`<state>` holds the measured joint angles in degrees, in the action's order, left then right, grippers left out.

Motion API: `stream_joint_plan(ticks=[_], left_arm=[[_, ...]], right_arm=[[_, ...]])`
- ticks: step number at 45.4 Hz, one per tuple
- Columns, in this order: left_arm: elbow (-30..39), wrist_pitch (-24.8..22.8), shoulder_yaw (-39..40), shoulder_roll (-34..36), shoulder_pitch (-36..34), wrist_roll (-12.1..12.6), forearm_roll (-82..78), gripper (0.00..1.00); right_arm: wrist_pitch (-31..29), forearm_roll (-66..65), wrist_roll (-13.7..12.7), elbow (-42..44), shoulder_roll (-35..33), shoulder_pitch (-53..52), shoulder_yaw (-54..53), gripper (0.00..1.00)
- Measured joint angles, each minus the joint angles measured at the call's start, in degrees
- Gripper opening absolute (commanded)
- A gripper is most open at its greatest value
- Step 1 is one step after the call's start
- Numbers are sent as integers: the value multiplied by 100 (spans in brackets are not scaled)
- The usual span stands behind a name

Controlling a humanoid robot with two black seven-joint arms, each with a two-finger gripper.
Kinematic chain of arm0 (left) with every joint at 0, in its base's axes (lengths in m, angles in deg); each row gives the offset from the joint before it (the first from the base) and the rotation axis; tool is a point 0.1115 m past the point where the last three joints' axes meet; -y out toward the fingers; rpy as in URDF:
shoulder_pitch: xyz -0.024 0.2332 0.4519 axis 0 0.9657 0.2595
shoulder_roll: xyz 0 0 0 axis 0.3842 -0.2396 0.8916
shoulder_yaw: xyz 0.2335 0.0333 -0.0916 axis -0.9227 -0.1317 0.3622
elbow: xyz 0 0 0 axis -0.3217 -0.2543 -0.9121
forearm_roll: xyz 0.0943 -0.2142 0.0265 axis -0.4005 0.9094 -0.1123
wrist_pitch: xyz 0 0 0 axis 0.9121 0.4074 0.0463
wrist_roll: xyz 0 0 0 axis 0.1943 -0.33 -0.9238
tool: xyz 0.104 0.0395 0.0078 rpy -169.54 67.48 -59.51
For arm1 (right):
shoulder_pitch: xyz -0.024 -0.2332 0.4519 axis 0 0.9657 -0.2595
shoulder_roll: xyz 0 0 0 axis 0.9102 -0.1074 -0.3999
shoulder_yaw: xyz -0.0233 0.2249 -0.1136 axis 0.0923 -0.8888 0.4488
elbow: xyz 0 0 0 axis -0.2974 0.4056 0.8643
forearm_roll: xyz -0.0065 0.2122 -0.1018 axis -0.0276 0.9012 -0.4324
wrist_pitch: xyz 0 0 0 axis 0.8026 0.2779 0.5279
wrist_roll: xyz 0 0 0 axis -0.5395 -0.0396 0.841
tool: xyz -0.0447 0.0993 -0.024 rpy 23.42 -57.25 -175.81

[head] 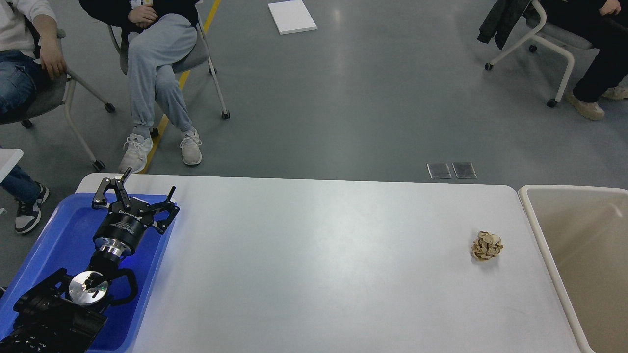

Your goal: Tidy desktop

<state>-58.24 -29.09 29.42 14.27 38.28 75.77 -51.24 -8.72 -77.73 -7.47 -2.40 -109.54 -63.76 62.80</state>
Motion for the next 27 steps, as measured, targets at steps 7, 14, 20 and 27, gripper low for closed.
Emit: stream_joint_plan(ticks=[7,14,20,27], left_arm=[[0,0,-2,0,-3,0,-1,100],[0,0,-4,0,-5,0,-4,100],[2,0,-7,0,-6,0,-5,100],[3,0,-7,0,-6,0,-3,100]], right_arm=[[3,-110,-3,-231,-73,-225,57,99],[-2,-509,-27,-582,-189,-582,116,99],[-6,-827,-78,-1311,-507,-1026,323,99],[-1,-995,-124,-2412,-921,-1711,939,99]])
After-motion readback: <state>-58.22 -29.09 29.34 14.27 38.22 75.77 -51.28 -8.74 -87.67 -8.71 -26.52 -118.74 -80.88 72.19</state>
